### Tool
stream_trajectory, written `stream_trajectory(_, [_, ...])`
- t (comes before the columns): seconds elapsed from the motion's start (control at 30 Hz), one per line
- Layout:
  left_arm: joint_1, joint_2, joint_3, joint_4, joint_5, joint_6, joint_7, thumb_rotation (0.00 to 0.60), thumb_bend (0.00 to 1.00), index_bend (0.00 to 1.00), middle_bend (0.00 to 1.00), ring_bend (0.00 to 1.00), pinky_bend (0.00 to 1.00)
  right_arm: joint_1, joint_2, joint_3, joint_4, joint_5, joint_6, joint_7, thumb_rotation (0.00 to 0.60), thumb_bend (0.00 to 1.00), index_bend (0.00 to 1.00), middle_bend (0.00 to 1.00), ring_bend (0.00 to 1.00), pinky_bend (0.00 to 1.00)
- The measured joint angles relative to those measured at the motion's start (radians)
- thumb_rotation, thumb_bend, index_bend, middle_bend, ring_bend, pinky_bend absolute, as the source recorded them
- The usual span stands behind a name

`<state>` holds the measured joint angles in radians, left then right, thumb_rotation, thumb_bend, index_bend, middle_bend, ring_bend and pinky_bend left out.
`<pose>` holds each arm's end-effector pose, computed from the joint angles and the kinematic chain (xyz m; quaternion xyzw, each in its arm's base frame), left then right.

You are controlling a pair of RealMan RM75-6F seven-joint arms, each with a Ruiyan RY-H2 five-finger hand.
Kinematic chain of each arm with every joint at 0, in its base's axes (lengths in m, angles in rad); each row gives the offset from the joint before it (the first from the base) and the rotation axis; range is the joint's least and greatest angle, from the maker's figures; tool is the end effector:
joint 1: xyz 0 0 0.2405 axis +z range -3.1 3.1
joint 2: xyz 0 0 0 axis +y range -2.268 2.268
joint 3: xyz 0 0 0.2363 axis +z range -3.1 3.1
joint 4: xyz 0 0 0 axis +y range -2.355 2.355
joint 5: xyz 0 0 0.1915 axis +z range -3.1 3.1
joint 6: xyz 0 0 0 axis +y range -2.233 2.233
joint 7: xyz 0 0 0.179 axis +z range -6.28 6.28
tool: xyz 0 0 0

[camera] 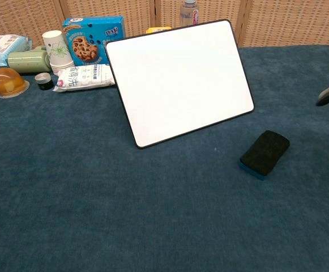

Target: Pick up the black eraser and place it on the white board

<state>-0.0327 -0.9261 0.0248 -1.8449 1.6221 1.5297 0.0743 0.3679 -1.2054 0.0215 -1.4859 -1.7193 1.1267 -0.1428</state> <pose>-0.2491 0.1821 0.1903 -0.6301 -0.3758 -0.3772 0.5652 -0.2341 -0.2677 0.0761 0.8036 -0.2603 0.3088 0.4372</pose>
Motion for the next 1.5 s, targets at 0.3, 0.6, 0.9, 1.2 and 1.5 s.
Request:
stream_trajectory(0.3, [-0.002, -0.002, -0.005, -0.004, -0.015, -0.004, 0.008, 0.600, 0.08, 0.00, 0.00, 0.00, 0.07, 0.115, -0.137, 0.007, 0.088, -0.006, -0.113, -0.029, 0.600, 0.00, 0.20, 0.18, 0.18, 0.34])
stream_trajectory(0.6, [-0.003, -0.004, -0.009, -0.009, -0.024, -0.007, 0.017, 0.600, 0.08, 0.00, 0.00, 0.00, 0.07, 0.179, -0.203, 0.027, 0.087, 0.018, -0.166, -0.122, 0.600, 0.00, 0.22, 0.19, 0.19, 0.35])
stream_trajectory(0.9, [-0.002, -0.002, -0.008, -0.007, -0.022, -0.004, 0.009, 0.600, 0.08, 0.00, 0.00, 0.00, 0.07, 0.227, -0.249, 0.049, 0.082, 0.087, -0.235, -0.215, 0.600, 0.00, 0.27, 0.22, 0.20, 0.35])
stream_trajectory(1.2, [-0.001, 0.004, -0.009, -0.004, -0.020, -0.001, -0.011, 0.600, 0.08, 0.00, 0.00, 0.00, 0.07, 0.249, -0.285, 0.049, 0.097, 0.108, -0.231, -0.251, 0.600, 0.00, 0.43, 0.36, 0.29, 0.40])
stream_trajectory(1.5, [-0.003, 0.006, -0.009, -0.002, -0.020, -0.002, -0.015, 0.600, 0.08, 0.00, 0.00, 0.00, 0.07, 0.258, -0.325, 0.026, 0.155, 0.071, -0.174, -0.211, 0.600, 0.03, 0.53, 0.47, 0.38, 0.47])
